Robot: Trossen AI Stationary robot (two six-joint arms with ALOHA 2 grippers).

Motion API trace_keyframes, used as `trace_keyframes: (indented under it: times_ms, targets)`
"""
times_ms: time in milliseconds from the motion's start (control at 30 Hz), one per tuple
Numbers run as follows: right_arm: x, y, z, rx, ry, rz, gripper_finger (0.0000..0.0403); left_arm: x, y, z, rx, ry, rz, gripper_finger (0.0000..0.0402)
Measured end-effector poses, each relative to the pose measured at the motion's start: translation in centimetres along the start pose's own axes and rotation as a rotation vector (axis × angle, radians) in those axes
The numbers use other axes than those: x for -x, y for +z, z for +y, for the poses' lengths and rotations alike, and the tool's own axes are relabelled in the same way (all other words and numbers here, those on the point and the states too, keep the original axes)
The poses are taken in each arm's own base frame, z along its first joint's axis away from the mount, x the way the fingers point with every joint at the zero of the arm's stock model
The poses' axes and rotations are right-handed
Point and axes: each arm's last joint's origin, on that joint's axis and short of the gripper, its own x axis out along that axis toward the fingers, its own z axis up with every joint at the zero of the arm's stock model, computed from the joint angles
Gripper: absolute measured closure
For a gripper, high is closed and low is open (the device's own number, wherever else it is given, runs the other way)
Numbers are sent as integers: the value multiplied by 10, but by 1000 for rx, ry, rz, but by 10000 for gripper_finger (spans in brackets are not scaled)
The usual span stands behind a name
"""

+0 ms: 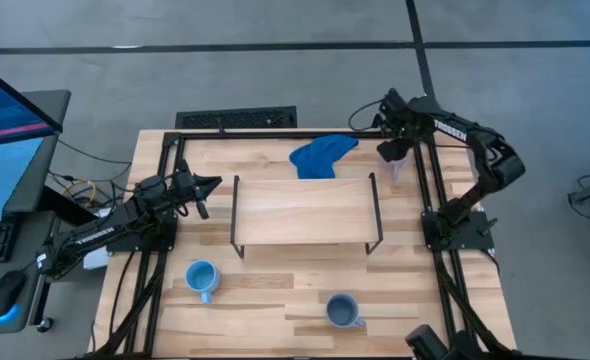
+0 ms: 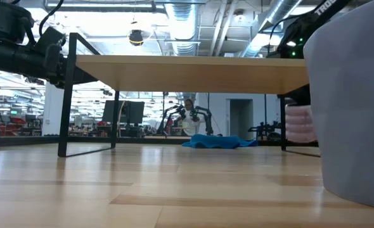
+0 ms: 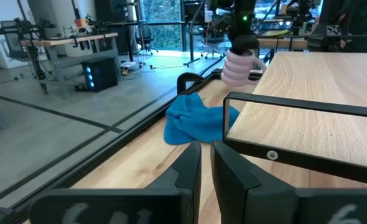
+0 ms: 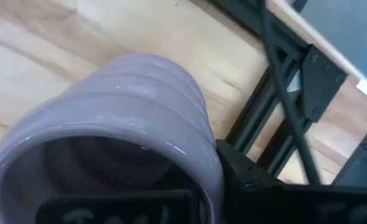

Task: Stack small to large cups/mugs on shelf
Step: Put the violet mug on the shelf

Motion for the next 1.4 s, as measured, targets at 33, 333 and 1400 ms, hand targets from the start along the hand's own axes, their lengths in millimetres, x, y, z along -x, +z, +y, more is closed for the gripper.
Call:
trace_keyframes:
  times_ms: [33,333,1400]
  targets:
    - [1,-1,0,-1,0,-4,363,0,0,0,0,0,0,374]
    - [26,-12,-3,-10,3,-102,363,0,0,0,0,0,0,374]
    - [201,-50,0,-23,160,-684,363,0,0,0,0,0,0,374]
